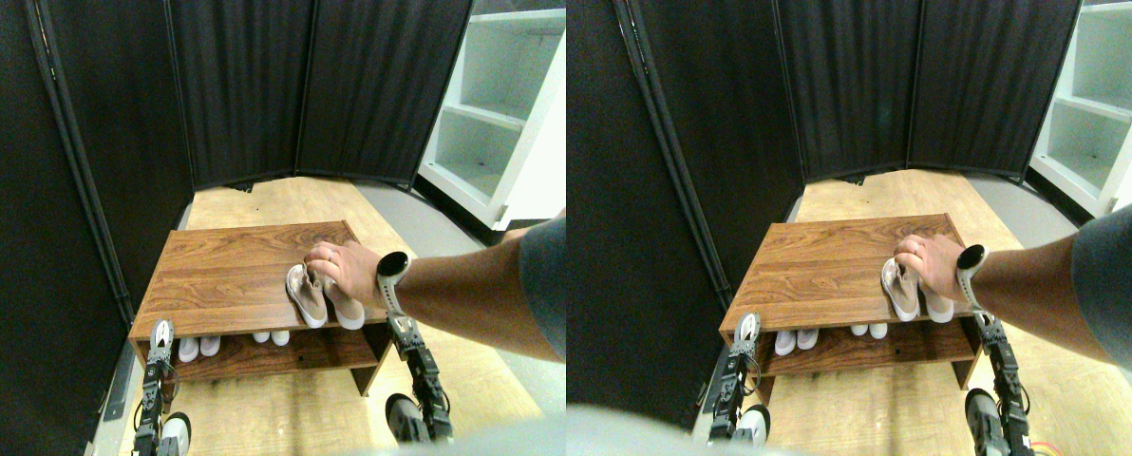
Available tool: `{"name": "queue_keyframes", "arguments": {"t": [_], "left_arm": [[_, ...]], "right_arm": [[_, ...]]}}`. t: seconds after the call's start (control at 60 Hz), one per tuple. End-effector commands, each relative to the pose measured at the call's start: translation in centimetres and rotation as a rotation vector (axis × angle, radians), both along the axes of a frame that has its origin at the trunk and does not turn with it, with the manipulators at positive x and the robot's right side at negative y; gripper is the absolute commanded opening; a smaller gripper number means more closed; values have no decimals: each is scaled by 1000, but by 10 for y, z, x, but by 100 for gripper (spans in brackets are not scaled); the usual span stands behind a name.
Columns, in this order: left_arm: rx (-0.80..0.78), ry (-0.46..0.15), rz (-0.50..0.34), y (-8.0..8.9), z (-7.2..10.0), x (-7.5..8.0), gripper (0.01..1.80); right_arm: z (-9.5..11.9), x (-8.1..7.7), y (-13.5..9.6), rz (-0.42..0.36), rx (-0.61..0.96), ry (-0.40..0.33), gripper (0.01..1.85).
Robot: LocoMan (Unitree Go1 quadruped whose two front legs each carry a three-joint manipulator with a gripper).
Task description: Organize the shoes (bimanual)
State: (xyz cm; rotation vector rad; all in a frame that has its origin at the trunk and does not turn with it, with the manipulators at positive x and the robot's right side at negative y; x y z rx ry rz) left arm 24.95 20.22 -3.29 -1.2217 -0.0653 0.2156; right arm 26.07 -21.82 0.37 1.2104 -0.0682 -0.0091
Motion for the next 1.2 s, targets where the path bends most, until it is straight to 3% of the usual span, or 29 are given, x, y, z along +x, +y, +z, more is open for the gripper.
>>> {"name": "queue_keyframes", "arguments": {"t": [0.017, 1.2], "left_arm": [[-6, -51, 14, -2, 8, 2, 1], [-16, -37, 19, -5, 3, 11, 1]], "right_arm": [[8, 0, 2, -5, -35, -39, 1], [5, -8, 6, -40, -17, -26, 1]]}}
